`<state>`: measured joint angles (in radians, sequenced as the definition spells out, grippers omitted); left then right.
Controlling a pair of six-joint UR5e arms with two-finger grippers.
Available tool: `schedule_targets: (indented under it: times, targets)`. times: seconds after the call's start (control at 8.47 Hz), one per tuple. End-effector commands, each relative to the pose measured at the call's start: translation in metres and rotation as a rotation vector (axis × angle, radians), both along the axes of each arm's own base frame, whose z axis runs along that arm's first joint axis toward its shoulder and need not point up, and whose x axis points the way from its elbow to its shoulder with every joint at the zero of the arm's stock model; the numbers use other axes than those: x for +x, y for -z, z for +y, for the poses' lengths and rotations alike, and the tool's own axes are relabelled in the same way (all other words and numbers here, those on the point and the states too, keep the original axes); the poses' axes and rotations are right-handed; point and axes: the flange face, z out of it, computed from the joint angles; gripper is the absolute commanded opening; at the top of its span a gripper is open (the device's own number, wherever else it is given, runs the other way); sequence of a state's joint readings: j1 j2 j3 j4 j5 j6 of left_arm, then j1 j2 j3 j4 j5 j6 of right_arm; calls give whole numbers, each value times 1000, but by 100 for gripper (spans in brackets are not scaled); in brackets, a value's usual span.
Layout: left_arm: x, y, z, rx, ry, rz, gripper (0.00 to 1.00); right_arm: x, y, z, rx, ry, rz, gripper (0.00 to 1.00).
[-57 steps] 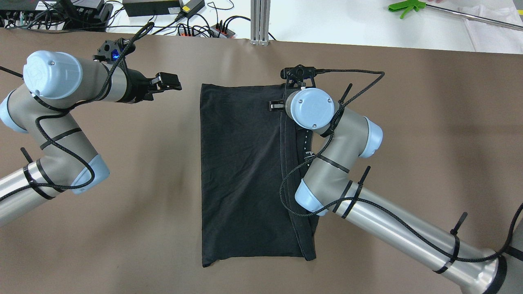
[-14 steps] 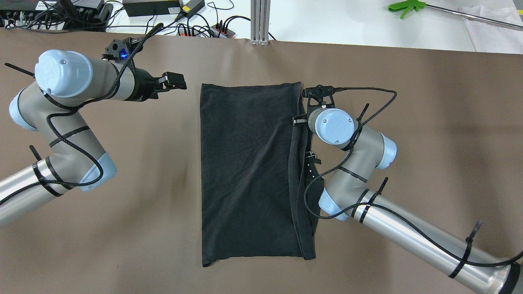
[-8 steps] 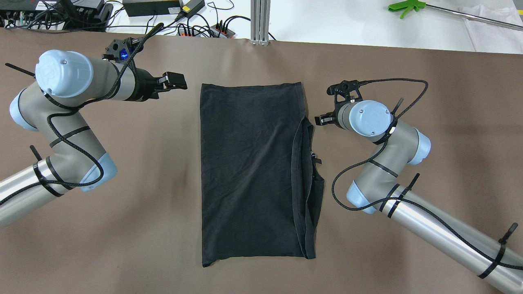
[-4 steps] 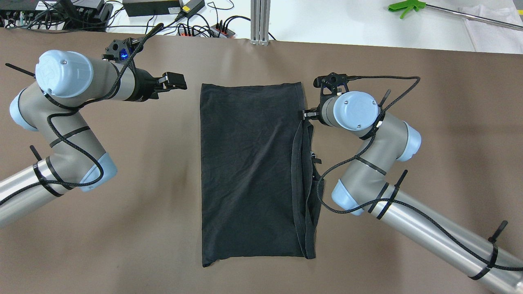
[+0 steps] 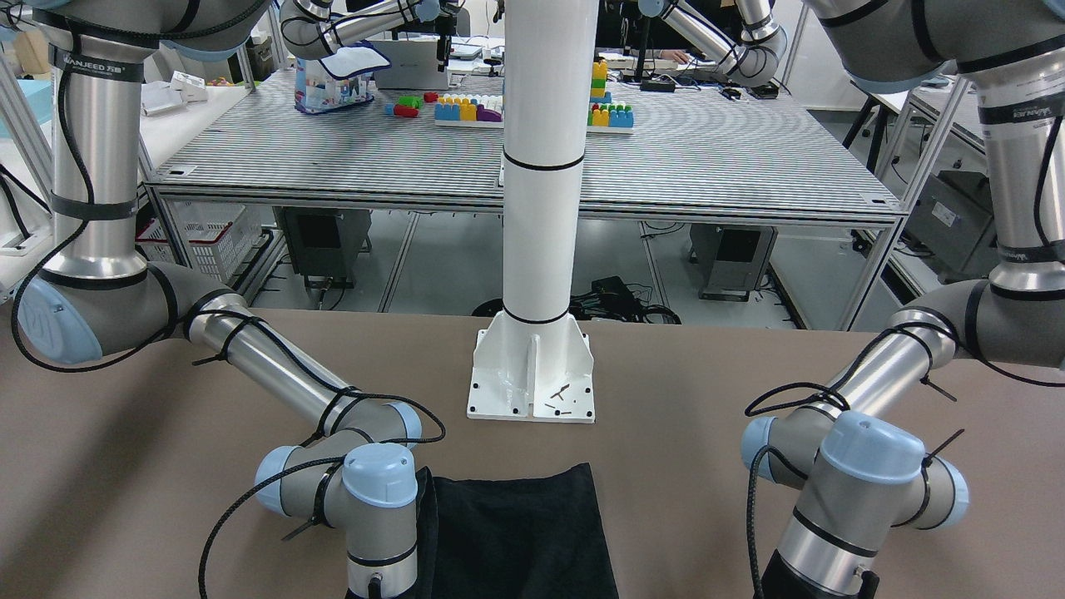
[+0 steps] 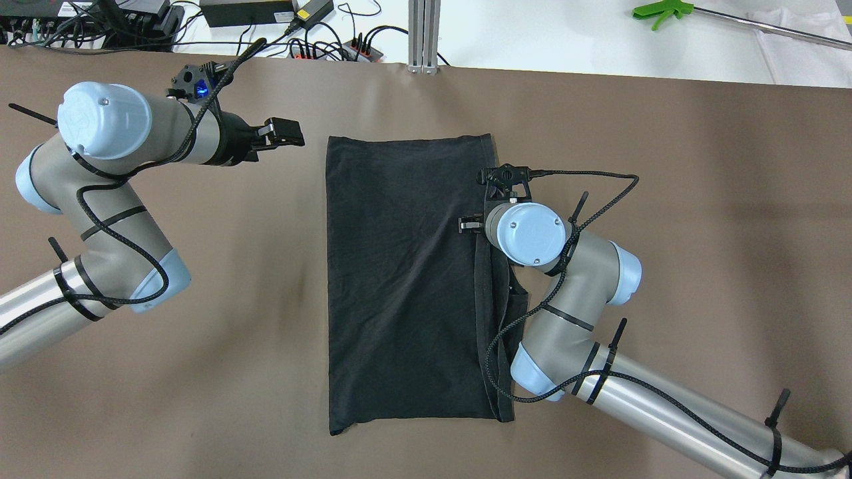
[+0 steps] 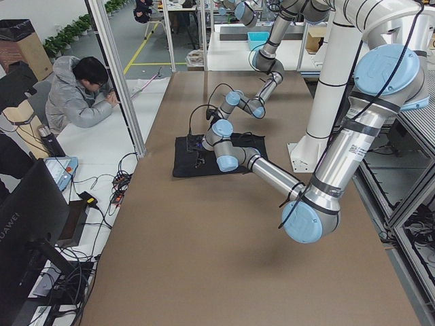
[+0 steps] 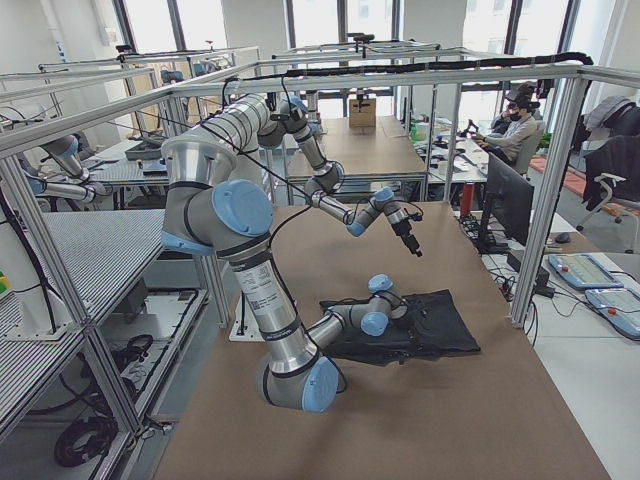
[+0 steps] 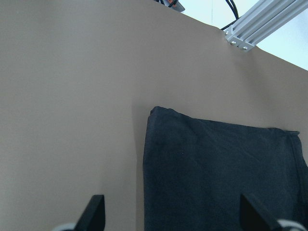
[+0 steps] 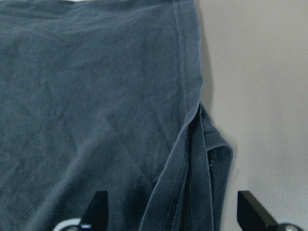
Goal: Fold clothes
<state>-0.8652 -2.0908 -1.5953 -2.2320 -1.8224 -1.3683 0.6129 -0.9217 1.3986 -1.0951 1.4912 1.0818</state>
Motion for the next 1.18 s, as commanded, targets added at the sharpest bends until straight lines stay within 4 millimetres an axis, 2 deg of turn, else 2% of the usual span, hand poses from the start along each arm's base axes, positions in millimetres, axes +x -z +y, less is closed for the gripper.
schedule_targets:
  times: [0.0,0.12,0.35,0.47,0.83,0.94,1.06]
  targets:
    - [0,-1,0,-1,0,-1,100,-1,-20,5,3,13,38,94]
    - [0,0,0,0,0,0,100,2,-29,5,11,26,61,94]
    - [3,2,-2,0,-2,0,100,6,-32,1,23,32,76,94]
    - [3,2,-2,0,-2,0,100,14,-40,-2,25,34,86,94]
    - [2,3,-3,4,12,-1,100,48,-81,-11,83,74,161,94]
    - [3,3,-2,3,11,0,100,51,-79,-12,90,74,152,94]
    - [3,3,-2,3,11,0,100,58,-58,-9,98,84,119,94]
